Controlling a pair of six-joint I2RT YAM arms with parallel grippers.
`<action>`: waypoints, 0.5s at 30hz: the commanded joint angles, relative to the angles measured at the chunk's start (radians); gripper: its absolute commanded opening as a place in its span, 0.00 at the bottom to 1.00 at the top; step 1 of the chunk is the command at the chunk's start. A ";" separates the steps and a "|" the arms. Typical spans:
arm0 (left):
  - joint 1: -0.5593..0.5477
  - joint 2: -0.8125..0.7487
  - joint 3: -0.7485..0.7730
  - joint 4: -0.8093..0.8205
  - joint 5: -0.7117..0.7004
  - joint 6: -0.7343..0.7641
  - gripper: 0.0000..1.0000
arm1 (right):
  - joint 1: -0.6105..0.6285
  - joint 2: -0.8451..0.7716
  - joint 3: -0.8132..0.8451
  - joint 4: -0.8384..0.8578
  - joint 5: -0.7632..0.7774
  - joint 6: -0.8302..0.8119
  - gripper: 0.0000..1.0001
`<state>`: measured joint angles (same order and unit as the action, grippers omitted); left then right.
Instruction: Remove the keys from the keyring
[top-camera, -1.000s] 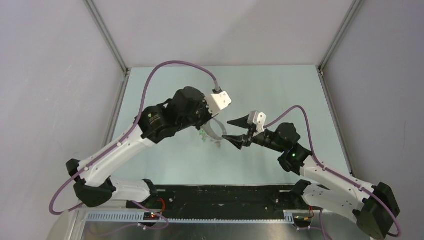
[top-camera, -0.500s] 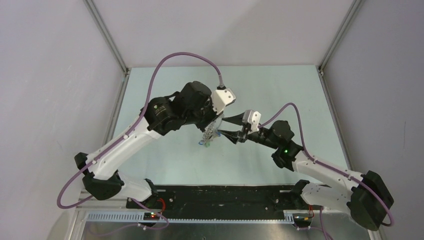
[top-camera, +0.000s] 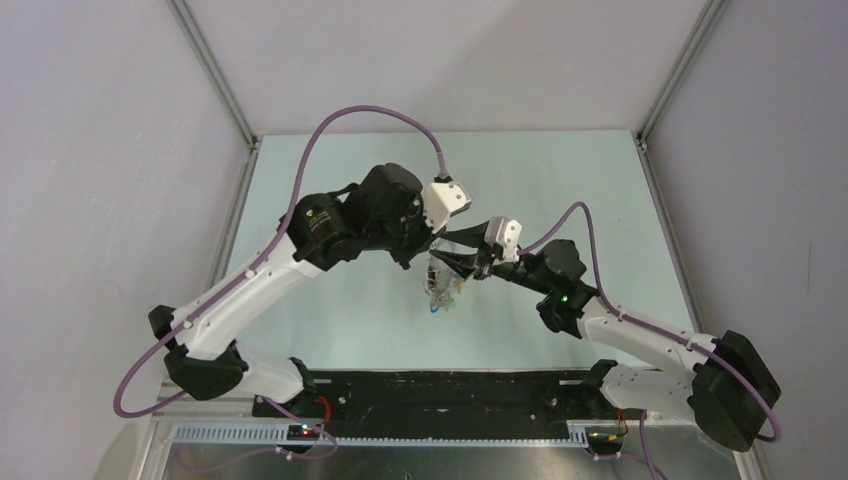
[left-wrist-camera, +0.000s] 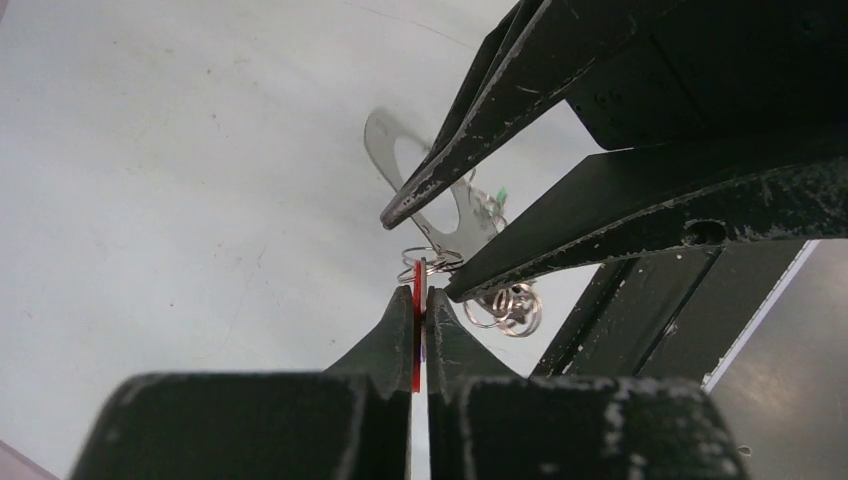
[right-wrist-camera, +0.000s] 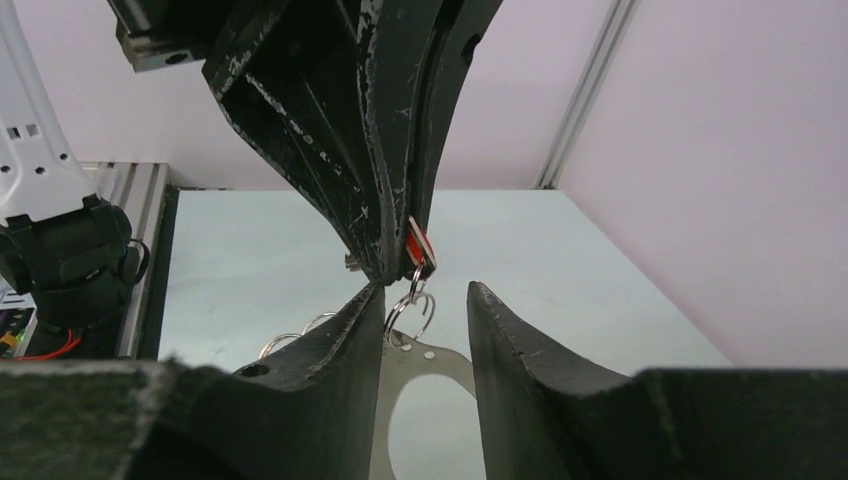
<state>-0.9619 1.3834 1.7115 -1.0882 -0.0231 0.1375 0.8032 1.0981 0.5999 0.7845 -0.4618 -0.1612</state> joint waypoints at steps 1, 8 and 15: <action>-0.003 -0.012 0.070 0.024 0.028 -0.025 0.00 | 0.006 0.014 0.050 0.063 -0.013 0.014 0.39; -0.003 -0.019 0.089 0.024 0.044 -0.032 0.00 | 0.008 0.032 0.065 0.023 0.005 0.008 0.27; -0.002 -0.026 0.092 0.019 0.030 -0.037 0.00 | 0.003 0.008 0.070 -0.053 0.028 -0.012 0.00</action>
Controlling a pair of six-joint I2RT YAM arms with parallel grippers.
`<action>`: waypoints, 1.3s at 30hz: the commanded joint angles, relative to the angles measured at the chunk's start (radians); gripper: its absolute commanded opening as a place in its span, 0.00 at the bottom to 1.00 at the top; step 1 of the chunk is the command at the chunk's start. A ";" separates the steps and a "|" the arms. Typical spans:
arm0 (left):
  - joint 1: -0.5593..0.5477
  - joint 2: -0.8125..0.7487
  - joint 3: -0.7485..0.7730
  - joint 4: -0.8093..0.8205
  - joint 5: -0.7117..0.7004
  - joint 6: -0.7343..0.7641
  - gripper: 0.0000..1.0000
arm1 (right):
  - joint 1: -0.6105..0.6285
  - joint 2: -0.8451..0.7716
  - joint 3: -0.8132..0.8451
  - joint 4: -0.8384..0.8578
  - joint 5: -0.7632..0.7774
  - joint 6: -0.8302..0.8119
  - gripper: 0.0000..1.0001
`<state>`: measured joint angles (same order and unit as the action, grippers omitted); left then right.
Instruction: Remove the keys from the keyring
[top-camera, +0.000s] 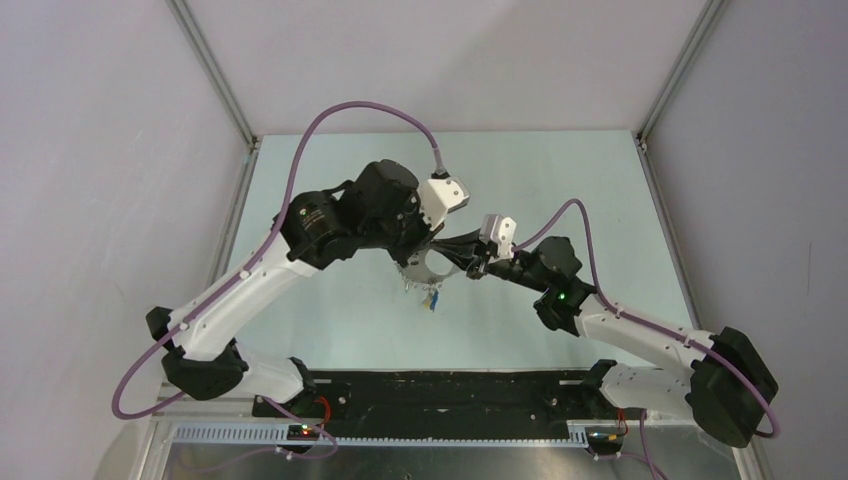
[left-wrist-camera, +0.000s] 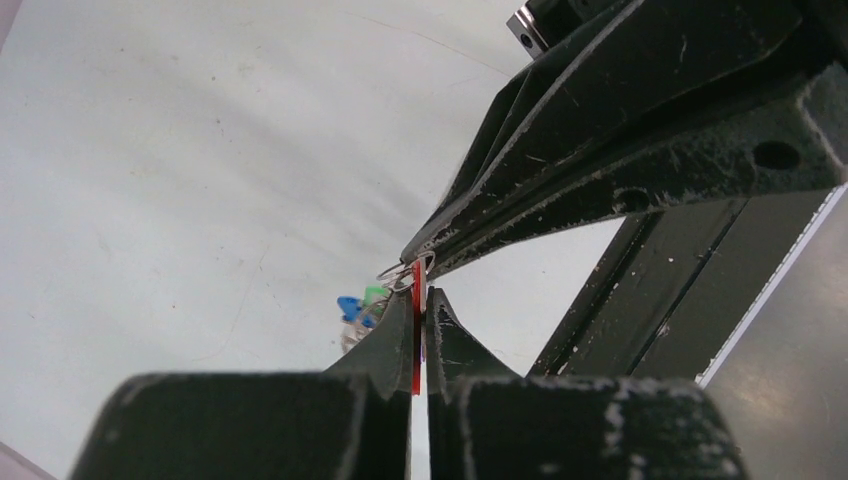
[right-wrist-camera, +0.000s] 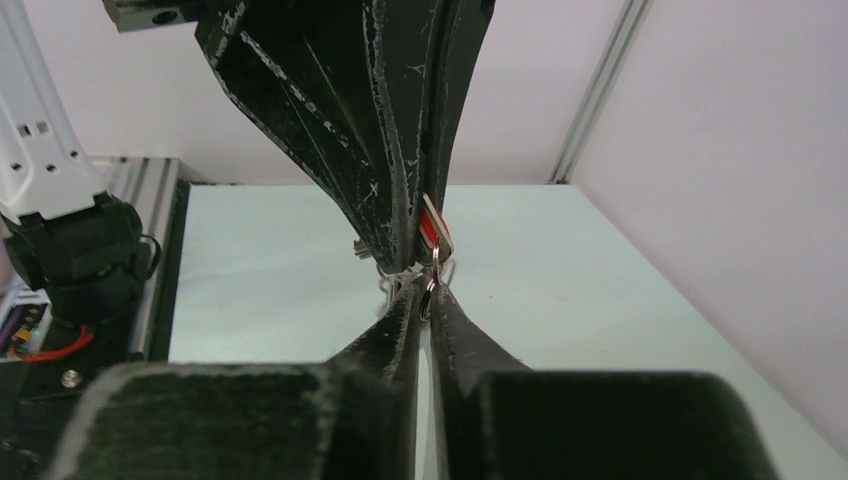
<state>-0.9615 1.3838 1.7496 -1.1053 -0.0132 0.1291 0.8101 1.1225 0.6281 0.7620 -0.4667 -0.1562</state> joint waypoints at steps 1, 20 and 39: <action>-0.001 -0.025 0.055 0.035 0.019 -0.031 0.00 | -0.005 -0.021 0.042 -0.042 0.032 -0.020 0.00; 0.159 0.082 0.064 -0.047 0.327 -0.160 0.00 | 0.030 -0.167 -0.013 -0.079 -0.044 -0.133 0.00; 0.252 0.085 -0.004 -0.022 0.291 -0.179 0.00 | 0.004 -0.270 -0.148 0.045 0.187 -0.071 0.00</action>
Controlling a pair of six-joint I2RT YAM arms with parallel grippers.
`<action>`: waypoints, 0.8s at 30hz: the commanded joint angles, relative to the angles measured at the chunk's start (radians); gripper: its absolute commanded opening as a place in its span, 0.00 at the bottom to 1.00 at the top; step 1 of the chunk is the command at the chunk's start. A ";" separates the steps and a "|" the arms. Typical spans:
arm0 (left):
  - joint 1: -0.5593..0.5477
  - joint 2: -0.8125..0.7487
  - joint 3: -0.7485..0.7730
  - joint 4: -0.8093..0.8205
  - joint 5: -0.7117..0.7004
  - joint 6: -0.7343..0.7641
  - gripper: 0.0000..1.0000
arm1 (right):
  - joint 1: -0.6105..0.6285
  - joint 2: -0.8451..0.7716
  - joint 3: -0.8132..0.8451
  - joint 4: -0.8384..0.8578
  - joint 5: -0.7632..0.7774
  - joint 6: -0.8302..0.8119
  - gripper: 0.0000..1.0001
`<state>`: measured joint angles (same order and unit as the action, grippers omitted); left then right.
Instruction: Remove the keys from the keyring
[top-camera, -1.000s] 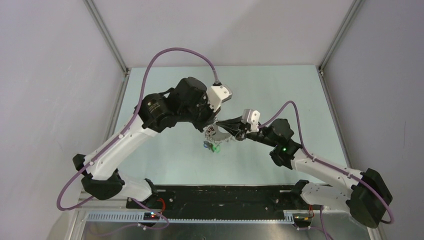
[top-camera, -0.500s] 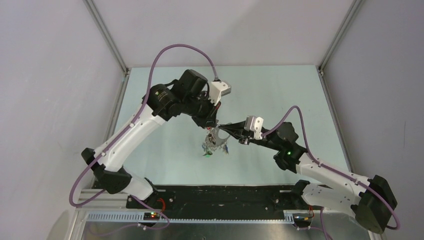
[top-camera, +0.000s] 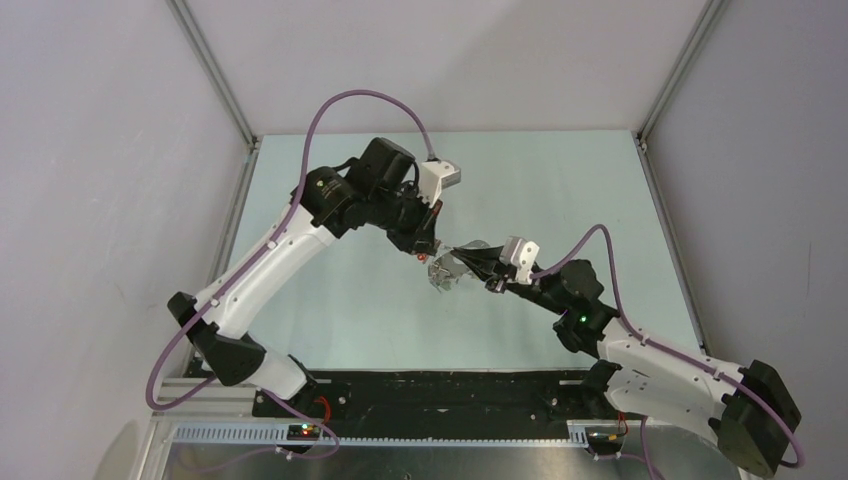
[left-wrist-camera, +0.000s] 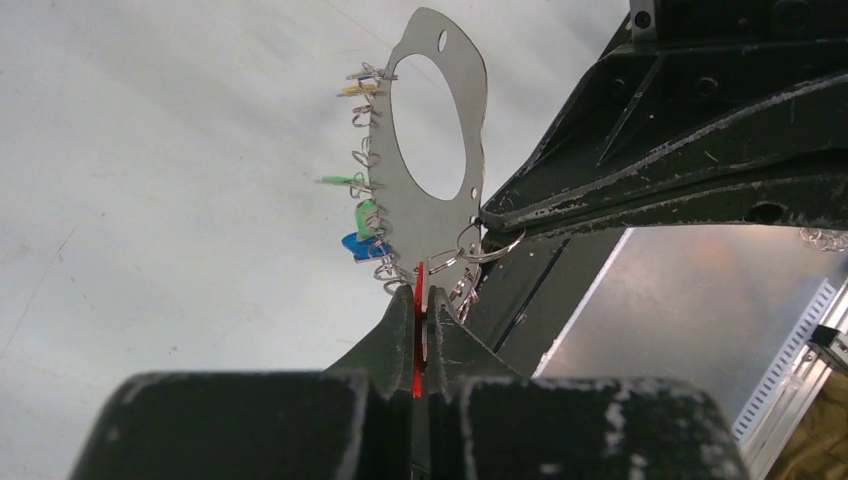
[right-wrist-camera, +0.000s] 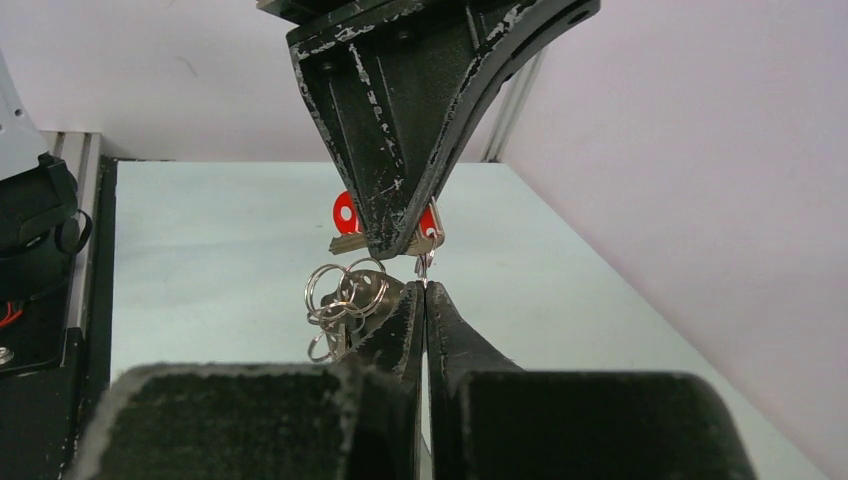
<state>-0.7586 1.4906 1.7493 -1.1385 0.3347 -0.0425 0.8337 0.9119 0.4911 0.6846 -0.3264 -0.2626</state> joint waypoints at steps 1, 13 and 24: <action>0.049 -0.019 -0.004 0.012 -0.045 -0.007 0.00 | -0.027 -0.064 -0.017 0.125 0.044 0.039 0.00; 0.047 -0.029 -0.020 0.048 0.029 0.026 0.00 | -0.056 -0.047 -0.025 0.213 -0.001 0.101 0.00; 0.022 -0.062 -0.043 0.070 0.029 0.124 0.00 | -0.055 -0.010 0.005 0.229 -0.071 0.095 0.00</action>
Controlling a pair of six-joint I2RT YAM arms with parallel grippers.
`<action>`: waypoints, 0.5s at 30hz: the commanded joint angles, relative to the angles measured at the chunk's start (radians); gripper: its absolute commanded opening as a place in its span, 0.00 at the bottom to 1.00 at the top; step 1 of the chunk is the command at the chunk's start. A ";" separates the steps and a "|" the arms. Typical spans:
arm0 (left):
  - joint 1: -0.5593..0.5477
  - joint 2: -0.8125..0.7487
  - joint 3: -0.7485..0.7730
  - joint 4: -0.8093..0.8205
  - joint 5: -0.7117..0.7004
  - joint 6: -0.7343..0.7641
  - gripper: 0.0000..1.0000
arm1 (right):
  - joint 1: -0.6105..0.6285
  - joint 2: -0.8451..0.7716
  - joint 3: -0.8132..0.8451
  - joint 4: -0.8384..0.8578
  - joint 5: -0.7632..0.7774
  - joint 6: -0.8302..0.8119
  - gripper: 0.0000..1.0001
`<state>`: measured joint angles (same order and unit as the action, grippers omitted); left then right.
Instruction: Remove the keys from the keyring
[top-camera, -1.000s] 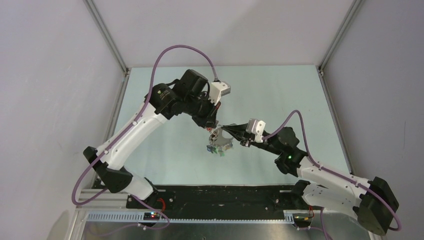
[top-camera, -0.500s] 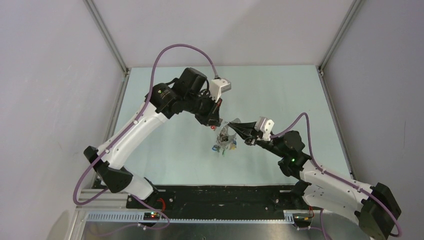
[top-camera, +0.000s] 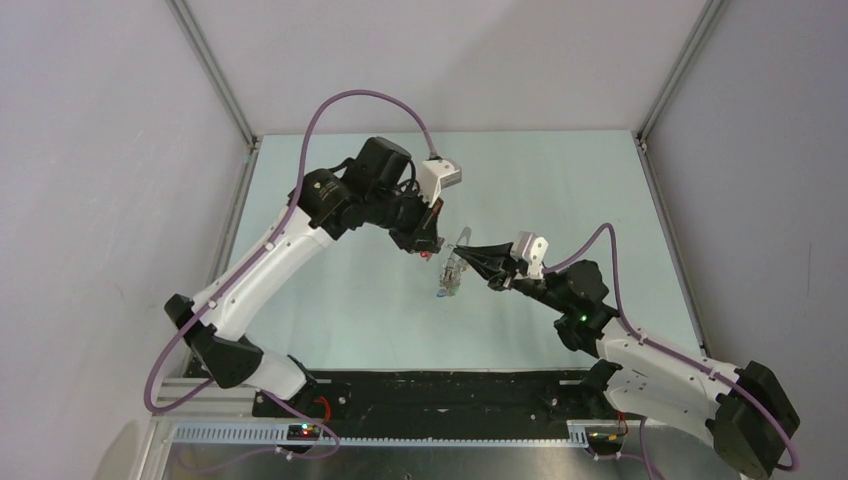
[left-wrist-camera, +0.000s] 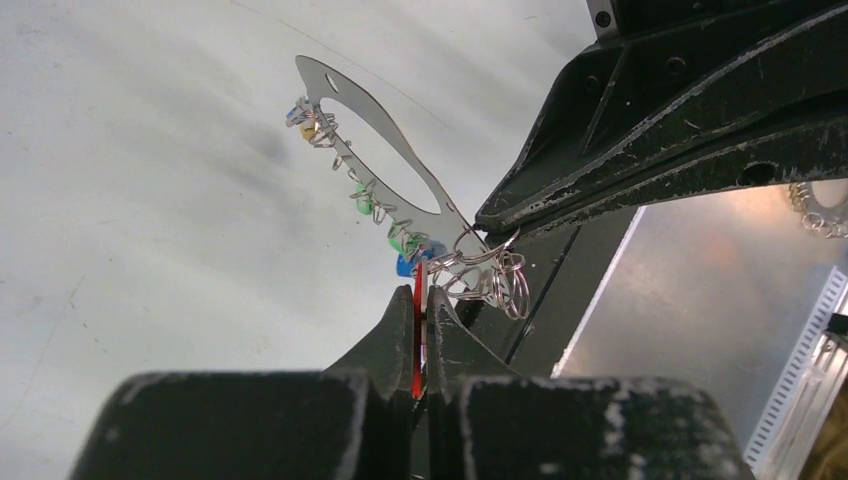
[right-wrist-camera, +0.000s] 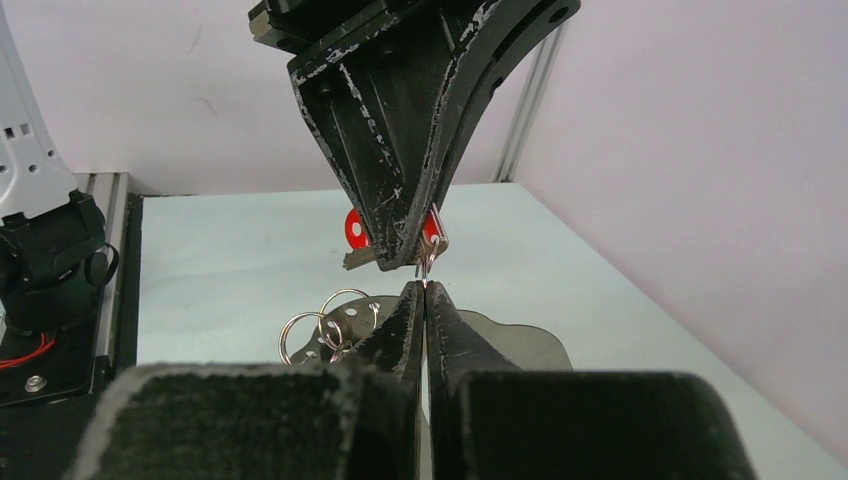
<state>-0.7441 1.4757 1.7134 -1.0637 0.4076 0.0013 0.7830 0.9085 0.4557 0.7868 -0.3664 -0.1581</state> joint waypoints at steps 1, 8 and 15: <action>0.005 -0.051 -0.009 -0.004 -0.046 0.088 0.00 | -0.005 -0.003 0.048 0.122 -0.042 -0.016 0.00; -0.028 -0.059 -0.027 -0.005 -0.052 0.153 0.00 | 0.008 0.011 0.089 0.090 -0.103 -0.059 0.00; -0.049 -0.080 -0.042 -0.004 -0.067 0.211 0.00 | 0.033 0.011 0.110 0.069 -0.129 -0.086 0.00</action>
<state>-0.7845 1.4403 1.6810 -1.0649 0.3729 0.1417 0.7990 0.9306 0.4900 0.7818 -0.4656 -0.2070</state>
